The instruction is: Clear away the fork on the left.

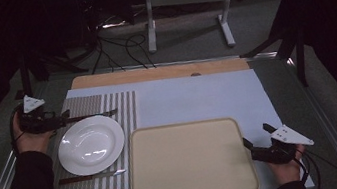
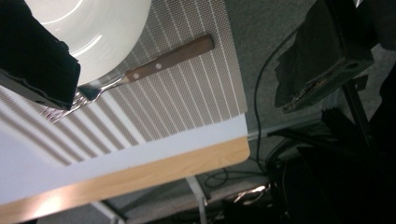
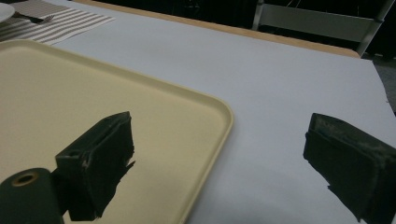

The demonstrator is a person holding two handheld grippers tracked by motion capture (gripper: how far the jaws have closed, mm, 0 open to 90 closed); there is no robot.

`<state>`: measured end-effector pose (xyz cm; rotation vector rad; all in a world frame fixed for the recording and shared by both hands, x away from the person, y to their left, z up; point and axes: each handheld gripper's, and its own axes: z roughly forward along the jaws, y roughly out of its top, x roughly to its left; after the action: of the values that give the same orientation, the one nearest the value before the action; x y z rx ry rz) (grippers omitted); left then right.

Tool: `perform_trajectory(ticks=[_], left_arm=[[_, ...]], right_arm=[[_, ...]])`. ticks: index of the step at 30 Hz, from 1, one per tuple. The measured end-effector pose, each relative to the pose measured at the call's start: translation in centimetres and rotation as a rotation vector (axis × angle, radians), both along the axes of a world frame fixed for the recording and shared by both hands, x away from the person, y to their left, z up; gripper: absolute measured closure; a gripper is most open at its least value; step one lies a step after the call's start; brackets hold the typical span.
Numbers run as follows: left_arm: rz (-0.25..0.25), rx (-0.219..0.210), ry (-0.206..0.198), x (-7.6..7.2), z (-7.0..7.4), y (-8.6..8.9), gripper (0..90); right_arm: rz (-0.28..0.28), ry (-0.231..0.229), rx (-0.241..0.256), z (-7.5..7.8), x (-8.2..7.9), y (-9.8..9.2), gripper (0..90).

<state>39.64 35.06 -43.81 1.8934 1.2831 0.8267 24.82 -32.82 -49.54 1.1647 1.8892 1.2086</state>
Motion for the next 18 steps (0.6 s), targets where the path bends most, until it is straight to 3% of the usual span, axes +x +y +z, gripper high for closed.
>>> perform_trajectory(ticks=[7,18], left_arm=[[-0.001,-0.004,0.029,1.0,-1.5,-0.2,0.0],[0.01,-0.002,0.071,3.2,-2.7,-0.5,0.0]], right_arm=[[0.006,0.0,-0.003,0.0,0.0,0.0,8.3],[0.008,0.004,-0.005,-0.1,0.0,0.0,8.3]])
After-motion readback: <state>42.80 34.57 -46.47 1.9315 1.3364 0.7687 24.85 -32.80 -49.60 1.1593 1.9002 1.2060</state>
